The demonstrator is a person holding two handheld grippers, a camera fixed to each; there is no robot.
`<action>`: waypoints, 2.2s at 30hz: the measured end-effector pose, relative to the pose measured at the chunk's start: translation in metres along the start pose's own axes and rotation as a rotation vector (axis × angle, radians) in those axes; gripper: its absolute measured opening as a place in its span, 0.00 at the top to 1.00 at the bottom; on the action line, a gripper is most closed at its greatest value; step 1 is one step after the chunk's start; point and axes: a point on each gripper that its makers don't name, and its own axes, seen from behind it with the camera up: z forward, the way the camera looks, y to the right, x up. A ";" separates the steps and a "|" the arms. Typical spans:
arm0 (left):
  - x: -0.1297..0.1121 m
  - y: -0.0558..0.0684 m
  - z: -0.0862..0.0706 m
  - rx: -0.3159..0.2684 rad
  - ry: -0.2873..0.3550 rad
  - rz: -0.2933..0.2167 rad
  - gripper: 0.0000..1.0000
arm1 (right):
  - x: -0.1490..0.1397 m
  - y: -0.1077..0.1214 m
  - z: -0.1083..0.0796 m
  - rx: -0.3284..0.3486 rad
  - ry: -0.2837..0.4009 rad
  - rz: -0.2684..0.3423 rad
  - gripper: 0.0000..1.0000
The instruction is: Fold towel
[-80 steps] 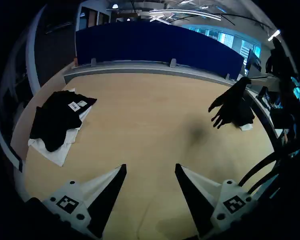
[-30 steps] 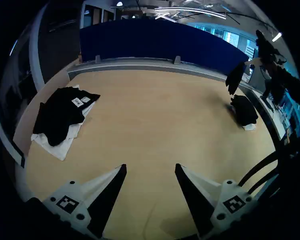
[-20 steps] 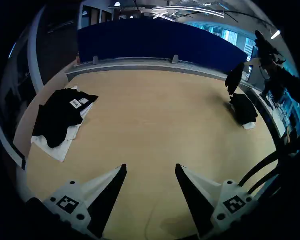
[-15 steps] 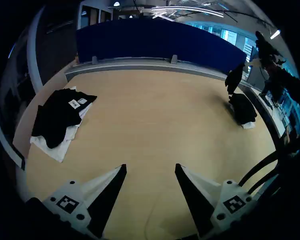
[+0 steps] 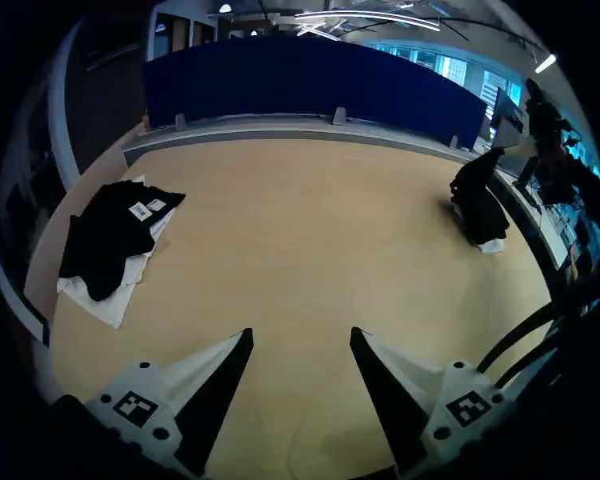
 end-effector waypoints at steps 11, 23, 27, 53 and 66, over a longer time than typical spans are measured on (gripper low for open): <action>0.000 0.005 0.000 -0.017 -0.004 0.025 0.10 | -0.102 -0.013 -0.011 -0.035 -0.061 0.142 0.96; 0.001 0.008 -0.006 -0.022 -0.004 0.041 0.10 | -0.183 -0.017 0.008 -0.097 -0.184 0.256 0.96; -0.001 0.007 -0.007 -0.020 -0.006 0.041 0.10 | -0.191 -0.008 0.012 -0.149 -0.194 0.292 0.96; 0.000 0.011 -0.003 -0.024 -0.013 0.051 0.10 | -0.200 -0.019 0.011 -0.172 -0.157 0.330 0.41; 0.002 0.013 -0.002 -0.026 -0.012 0.055 0.10 | -0.153 -0.008 0.010 -0.190 -0.021 0.338 0.00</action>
